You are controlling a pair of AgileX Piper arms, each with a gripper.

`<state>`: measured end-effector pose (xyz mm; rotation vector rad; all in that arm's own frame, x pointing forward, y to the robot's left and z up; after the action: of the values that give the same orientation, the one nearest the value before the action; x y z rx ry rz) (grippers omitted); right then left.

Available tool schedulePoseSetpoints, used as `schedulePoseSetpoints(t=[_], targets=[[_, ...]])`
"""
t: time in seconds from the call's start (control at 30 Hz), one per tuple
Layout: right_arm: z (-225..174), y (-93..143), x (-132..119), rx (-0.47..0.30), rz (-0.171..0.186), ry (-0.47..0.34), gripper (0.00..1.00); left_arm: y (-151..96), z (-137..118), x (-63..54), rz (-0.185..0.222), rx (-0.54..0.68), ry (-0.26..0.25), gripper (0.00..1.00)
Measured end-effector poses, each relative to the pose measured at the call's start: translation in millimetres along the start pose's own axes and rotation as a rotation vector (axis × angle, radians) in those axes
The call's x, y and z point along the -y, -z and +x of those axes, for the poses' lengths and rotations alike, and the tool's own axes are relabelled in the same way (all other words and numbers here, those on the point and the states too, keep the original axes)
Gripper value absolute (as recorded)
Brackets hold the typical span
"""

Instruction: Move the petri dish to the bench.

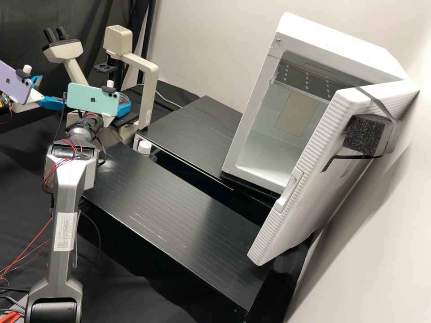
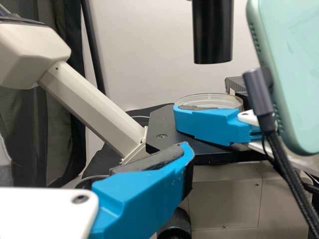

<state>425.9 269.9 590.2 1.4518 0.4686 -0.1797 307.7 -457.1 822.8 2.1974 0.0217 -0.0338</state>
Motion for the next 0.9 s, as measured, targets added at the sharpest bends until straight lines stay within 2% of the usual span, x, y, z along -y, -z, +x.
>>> schedulePoseSetpoints(t=[0.27,0.37,0.57,0.67,0.9], targets=[[-17.8,-1.1,-1.8,-0.048,0.012,0.002,0.00,0.0,0.0,0.0,0.000,0.000,0.000,1.00],[-31.4,1.1,-10.3,-0.079,0.019,-0.011,0.00,0.0,0.0,0.0,0.000,0.000,0.000,1.00],[-61.8,1.9,-27.3,-0.119,0.002,-0.034,0.00,0.0,0.0,0.0,0.000,0.000,0.000,1.00],[-79.3,3.3,-36.1,-0.144,-0.024,-0.070,0.00,0.0,0.0,0.0,0.000,0.000,0.000,1.00],[-119.4,-0.4,-48.9,-0.176,-0.042,-0.150,0.00,0.0,0.0,0.0,0.000,0.000,0.000,1.00]])
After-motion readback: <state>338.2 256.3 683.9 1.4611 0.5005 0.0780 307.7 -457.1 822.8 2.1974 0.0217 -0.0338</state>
